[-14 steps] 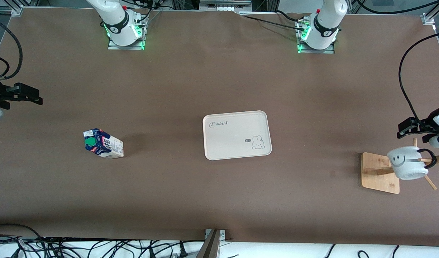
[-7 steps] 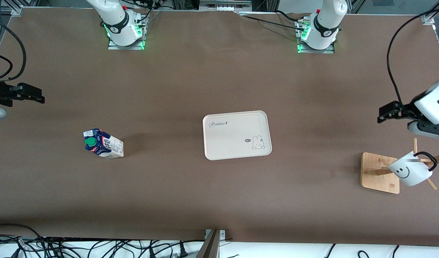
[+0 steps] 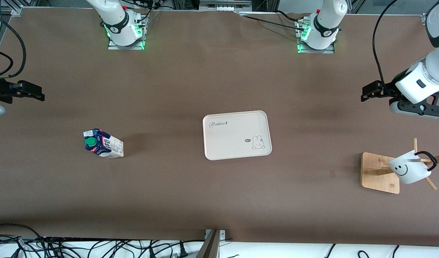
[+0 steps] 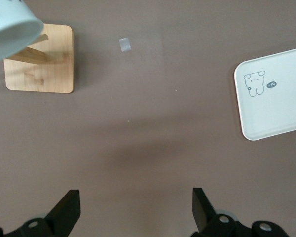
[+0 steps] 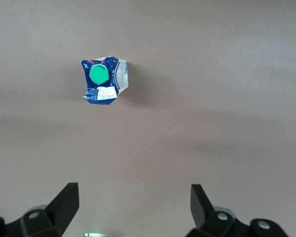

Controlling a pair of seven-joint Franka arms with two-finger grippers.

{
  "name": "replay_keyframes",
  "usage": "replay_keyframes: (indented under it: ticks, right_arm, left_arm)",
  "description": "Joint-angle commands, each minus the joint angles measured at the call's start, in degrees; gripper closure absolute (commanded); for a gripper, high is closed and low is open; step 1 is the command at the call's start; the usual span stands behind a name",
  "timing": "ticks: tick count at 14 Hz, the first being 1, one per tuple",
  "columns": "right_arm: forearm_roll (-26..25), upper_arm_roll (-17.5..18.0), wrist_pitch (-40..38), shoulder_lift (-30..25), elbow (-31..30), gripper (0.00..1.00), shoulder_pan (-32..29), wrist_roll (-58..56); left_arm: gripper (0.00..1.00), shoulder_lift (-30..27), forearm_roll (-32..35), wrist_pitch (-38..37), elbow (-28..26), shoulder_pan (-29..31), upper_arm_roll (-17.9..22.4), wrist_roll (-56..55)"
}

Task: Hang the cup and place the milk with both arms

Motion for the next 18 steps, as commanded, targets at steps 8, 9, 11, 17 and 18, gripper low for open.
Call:
replay_keyframes:
  ticks: [8, 9, 11, 17, 18]
  right_arm:
    - [-0.3, 1.2, 1.3, -2.2, -2.1, 0.00, -0.7, 0.2]
    - [-0.3, 1.2, 1.3, -2.2, -2.1, 0.00, -0.6, 0.2]
    - [-0.3, 1.1, 0.8, -2.2, -2.0, 0.00, -0.5, 0.2]
    - [-0.3, 1.2, -0.1, -2.2, -1.8, 0.00, -0.4, 0.2]
    - [-0.3, 1.3, -1.1, -2.3, -1.6, 0.00, -0.4, 0.2]
  left_arm:
    - [0.00, -1.2, -0.1, -1.7, 1.3, 1.5, -2.6, -4.4]
    - [0.00, -1.3, -0.1, -1.5, 1.4, 1.5, -2.4, -4.5]
    - [0.00, -0.4, -0.1, -1.1, 3.8, 1.5, -2.3, -4.5]
    - [0.00, 1.7, -0.3, -0.9, 8.4, 2.5, -2.0, -4.0]
    - [0.00, 1.7, -0.2, -0.9, 8.6, 2.5, -2.0, -3.8]
